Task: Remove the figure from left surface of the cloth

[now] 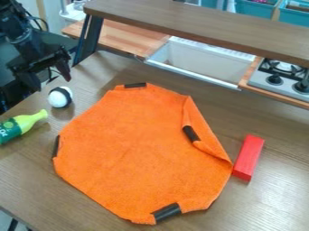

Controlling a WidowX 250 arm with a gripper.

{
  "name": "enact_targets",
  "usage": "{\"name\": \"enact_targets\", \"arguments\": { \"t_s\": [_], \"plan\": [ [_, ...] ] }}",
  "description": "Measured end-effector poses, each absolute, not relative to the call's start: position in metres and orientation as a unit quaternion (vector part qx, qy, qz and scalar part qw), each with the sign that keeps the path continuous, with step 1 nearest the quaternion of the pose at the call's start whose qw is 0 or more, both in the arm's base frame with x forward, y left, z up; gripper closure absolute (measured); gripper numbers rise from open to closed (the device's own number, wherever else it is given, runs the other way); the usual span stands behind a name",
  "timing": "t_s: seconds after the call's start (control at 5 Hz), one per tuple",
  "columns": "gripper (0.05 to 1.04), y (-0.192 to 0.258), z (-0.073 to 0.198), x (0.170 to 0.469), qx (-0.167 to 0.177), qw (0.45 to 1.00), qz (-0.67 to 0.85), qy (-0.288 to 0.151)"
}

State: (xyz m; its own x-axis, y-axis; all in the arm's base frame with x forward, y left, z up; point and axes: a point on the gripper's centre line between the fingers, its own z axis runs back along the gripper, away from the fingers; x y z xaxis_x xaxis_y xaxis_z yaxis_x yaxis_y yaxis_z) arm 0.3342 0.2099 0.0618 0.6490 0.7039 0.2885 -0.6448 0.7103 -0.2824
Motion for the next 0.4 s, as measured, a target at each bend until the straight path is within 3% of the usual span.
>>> {"name": "enact_targets", "arguments": {
  "t_s": [0.4],
  "plan": [
    [0.084, 0.180, 0.091, 0.316, -0.120, 0.921, 0.308, -0.207]
  ]
}}
